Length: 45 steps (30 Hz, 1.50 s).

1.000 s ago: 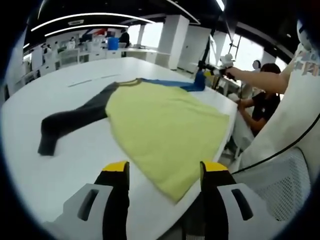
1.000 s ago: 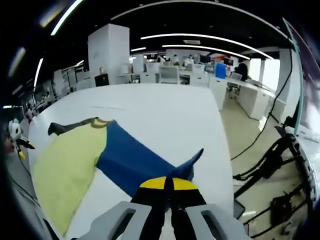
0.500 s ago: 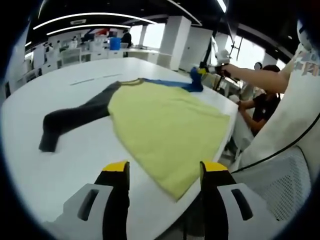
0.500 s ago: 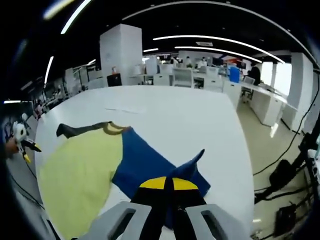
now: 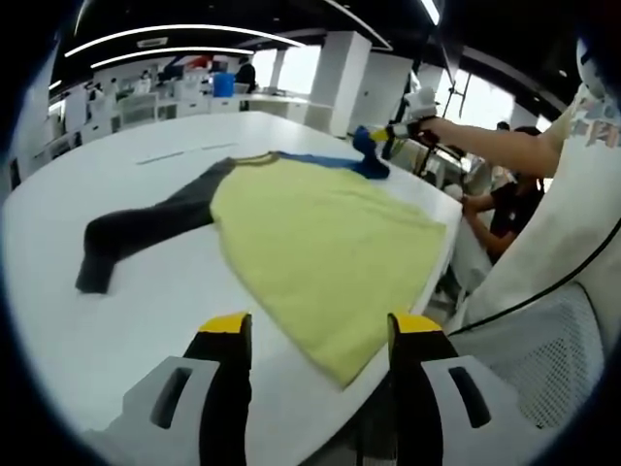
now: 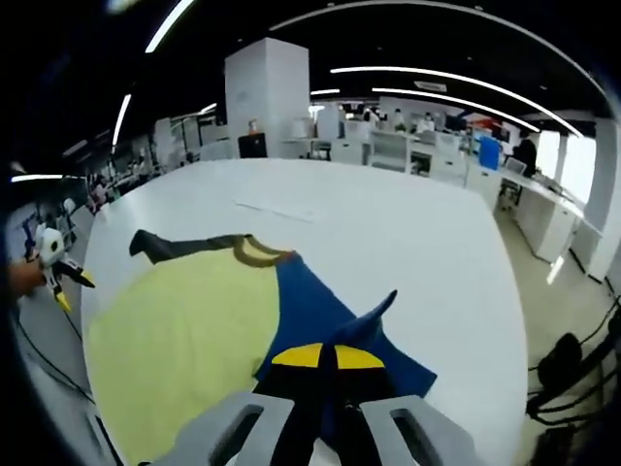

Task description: Fold the garment on the visible template until the final outline fits inside the template.

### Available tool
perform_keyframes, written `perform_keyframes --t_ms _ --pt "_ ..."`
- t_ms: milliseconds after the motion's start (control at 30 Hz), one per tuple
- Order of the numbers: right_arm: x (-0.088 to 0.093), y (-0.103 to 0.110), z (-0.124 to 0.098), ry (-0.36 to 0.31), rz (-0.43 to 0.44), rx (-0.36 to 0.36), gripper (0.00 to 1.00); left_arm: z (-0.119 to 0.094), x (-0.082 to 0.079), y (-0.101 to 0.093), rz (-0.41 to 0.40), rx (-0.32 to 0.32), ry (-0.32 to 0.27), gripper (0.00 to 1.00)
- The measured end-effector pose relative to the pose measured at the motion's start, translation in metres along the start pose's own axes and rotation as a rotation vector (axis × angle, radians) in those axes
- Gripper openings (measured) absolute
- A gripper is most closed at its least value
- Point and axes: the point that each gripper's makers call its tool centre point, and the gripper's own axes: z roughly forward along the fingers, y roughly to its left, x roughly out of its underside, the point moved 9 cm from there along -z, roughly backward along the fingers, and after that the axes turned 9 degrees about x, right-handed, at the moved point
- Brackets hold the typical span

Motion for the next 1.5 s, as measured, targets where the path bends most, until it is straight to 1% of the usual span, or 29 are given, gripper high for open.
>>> perform_keyframes --t_ms 400,800,1033,1267,1500 --pt "-0.014 0.027 0.018 0.014 -0.040 -0.070 0.00 -0.001 0.001 0.001 -0.005 0.002 0.001 0.53" --pt "-0.036 0.052 0.035 0.009 -0.094 -0.134 0.00 -0.002 0.001 0.003 -0.002 0.000 0.001 0.53" --pt "-0.048 0.062 0.047 0.003 -0.126 -0.170 0.00 -0.002 0.002 0.003 -0.004 -0.001 -0.004 0.53" --pt "-0.063 0.082 0.060 -0.002 -0.158 -0.211 0.00 -0.003 0.003 0.004 -0.004 -0.002 -0.007 0.53" --pt "-0.072 0.104 0.071 0.002 -0.185 -0.248 0.00 -0.005 0.004 0.004 -0.007 -0.005 -0.017 0.53"
